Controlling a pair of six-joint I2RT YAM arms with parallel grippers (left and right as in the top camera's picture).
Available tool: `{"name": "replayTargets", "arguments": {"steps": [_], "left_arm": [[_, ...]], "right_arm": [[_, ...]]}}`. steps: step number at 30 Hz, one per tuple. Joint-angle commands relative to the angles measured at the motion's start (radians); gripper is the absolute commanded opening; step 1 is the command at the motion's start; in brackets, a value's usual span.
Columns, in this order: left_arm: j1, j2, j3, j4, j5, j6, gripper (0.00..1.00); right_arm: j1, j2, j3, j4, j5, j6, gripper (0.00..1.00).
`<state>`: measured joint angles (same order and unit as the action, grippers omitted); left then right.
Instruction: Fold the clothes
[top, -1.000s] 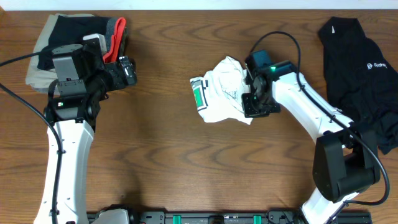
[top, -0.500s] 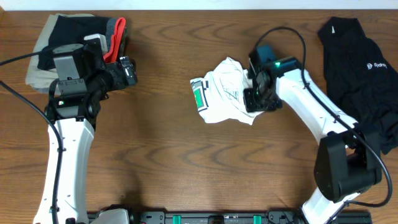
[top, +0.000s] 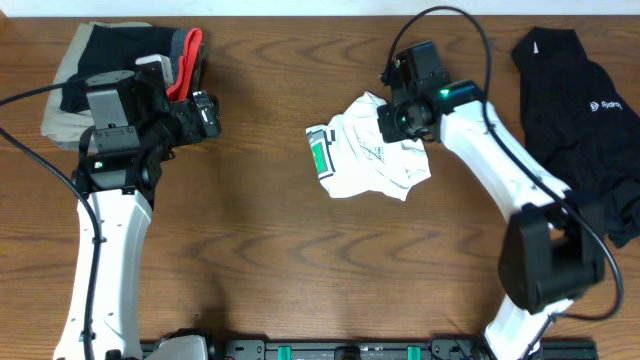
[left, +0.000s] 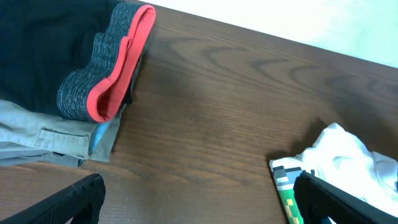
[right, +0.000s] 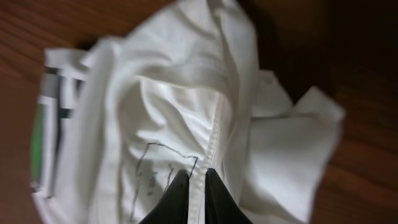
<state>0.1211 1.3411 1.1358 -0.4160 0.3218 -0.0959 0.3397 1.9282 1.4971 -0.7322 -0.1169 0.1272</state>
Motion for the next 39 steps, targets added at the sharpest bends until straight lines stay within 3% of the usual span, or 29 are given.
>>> {"name": "replayTargets", "arguments": {"steps": [1,5,11,17,33,39], "left_arm": [[0.003,0.011,0.009,-0.002,-0.002,0.018,0.98],[0.003,0.011,0.009,-0.002,-0.002,0.018,0.98],[0.003,0.011,0.009,-0.002,-0.002,0.018,0.98],[0.003,0.011,0.009,-0.002,-0.003,0.018,0.98],[0.003,0.011,0.009,-0.002,-0.002,0.018,0.98],[0.003,0.011,0.009,-0.002,-0.002,0.018,0.98]], "right_arm": [[-0.013,0.05,0.01,0.006,-0.015,-0.013,0.08],[-0.016,0.089,0.01,0.006,-0.014,-0.013,0.08],[-0.037,0.103,0.01,0.012,0.016,-0.009,0.23],[-0.072,0.103,0.008,0.009,0.013,-0.009,0.28],[-0.043,0.144,0.005,0.03,-0.03,-0.02,0.24],[-0.045,0.176,0.005,0.037,-0.056,-0.02,0.1]]}}
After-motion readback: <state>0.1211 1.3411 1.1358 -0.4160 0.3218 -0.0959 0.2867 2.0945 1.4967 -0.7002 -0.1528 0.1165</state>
